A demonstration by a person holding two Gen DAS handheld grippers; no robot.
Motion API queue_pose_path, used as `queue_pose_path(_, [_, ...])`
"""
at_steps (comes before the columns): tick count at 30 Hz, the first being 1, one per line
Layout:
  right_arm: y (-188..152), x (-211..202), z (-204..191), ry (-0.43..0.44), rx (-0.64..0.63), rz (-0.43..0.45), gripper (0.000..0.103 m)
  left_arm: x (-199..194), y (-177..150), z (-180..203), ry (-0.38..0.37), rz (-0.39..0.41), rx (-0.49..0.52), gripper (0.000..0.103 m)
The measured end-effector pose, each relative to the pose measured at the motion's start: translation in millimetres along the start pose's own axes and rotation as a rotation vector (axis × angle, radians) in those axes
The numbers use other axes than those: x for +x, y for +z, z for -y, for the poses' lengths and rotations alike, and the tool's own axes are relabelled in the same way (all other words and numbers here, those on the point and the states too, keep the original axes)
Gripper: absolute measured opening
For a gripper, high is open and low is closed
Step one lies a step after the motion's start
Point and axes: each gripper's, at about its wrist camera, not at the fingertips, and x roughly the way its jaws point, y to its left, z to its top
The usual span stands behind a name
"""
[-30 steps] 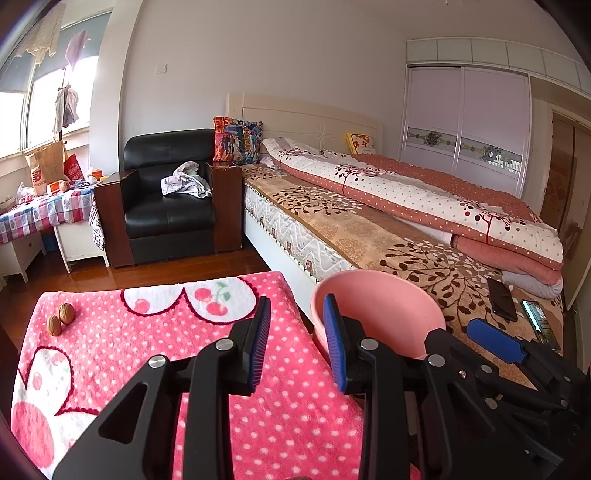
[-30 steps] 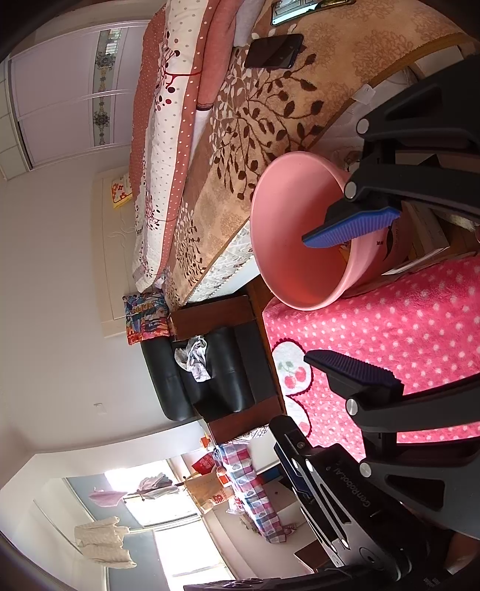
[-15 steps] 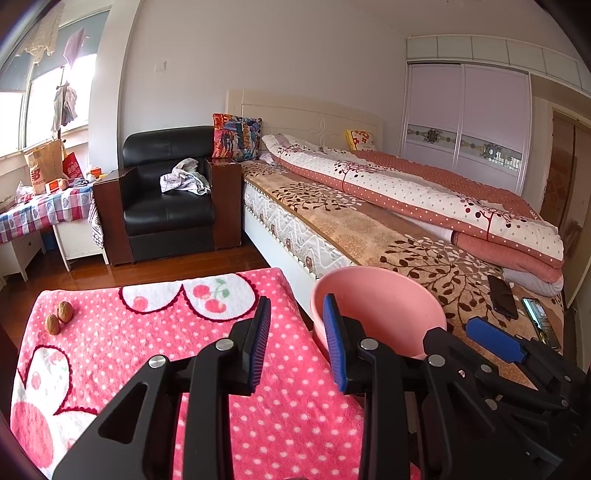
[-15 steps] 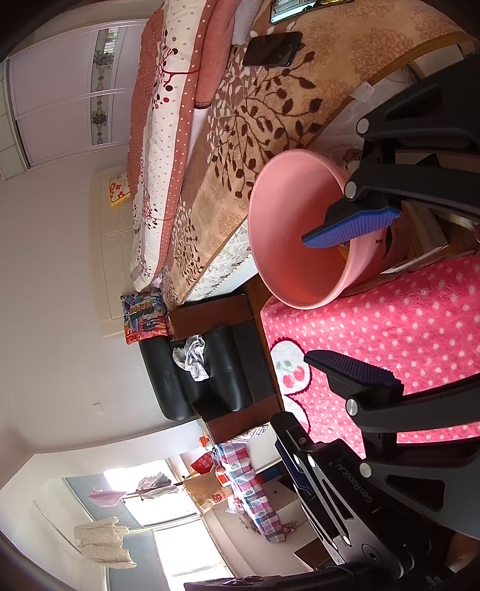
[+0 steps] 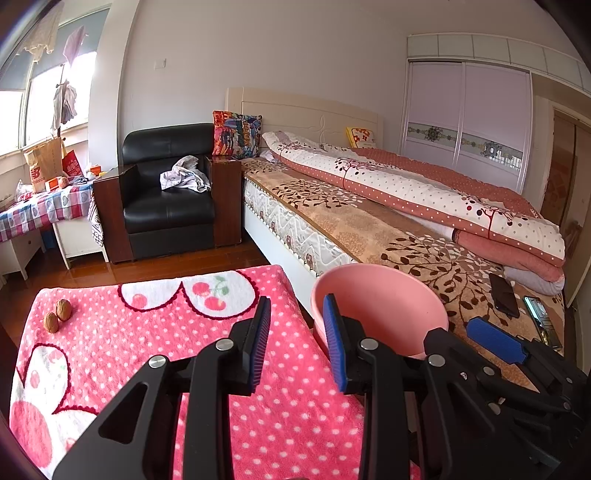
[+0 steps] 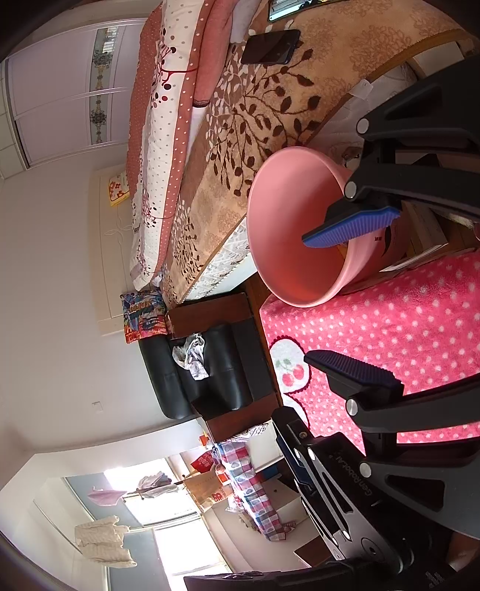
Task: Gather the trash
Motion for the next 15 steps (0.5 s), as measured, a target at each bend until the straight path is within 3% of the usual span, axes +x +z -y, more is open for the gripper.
queue_pose_path(15, [-0.9,0.3,-0.6,0.001,0.0,-0.001,0.057,1.0,-0.5,-0.5,-0.001,-0.002,0.001,0.03])
